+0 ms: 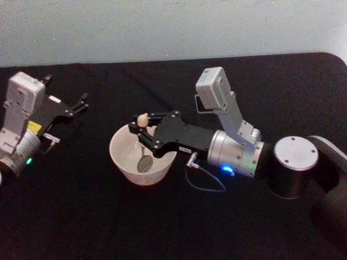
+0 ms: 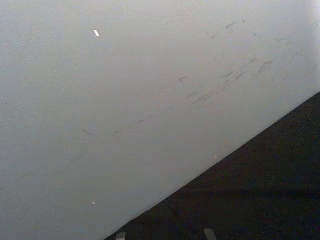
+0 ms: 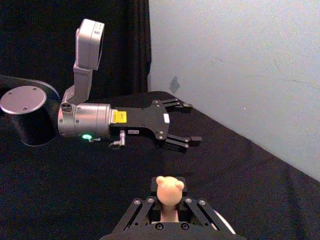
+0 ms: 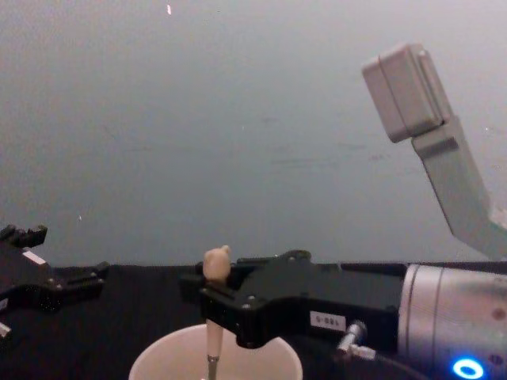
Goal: Pick up the stirring spoon with one hand, stir inside the cup, then place it back in its original position.
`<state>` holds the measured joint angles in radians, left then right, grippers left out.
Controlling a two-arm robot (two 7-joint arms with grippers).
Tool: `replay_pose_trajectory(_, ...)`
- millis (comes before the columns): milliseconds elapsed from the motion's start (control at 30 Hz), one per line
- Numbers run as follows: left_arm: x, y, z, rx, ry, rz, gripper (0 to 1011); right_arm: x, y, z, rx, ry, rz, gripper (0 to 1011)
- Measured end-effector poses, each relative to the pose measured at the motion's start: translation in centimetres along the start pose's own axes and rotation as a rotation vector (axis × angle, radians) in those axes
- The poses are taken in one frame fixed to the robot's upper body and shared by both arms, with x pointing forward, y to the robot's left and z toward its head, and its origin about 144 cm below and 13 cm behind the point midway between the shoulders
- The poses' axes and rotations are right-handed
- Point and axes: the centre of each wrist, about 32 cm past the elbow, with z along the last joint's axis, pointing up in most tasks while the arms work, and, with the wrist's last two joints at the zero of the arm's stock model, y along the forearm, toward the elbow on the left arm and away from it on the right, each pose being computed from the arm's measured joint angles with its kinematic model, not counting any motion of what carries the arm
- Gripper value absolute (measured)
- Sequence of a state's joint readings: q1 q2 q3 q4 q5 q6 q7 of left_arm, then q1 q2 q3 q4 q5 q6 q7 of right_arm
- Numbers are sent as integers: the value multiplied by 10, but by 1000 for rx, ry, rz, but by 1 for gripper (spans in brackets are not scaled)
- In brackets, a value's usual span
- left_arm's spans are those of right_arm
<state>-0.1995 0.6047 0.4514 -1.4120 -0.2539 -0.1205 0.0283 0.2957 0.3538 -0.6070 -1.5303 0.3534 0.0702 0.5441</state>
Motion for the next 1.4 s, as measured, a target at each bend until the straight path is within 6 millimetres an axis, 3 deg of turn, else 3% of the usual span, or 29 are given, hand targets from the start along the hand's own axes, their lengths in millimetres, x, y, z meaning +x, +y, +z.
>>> replay_pose_trajectory(600, 0, 0, 0, 0, 0, 0, 1001, 9, 24, 3, 32, -23, -16, 159)
replay_pose_trajectory(1400, 0, 0, 0, 0, 0, 0, 1001, 17, 16, 0, 14, -22, -77, 159)
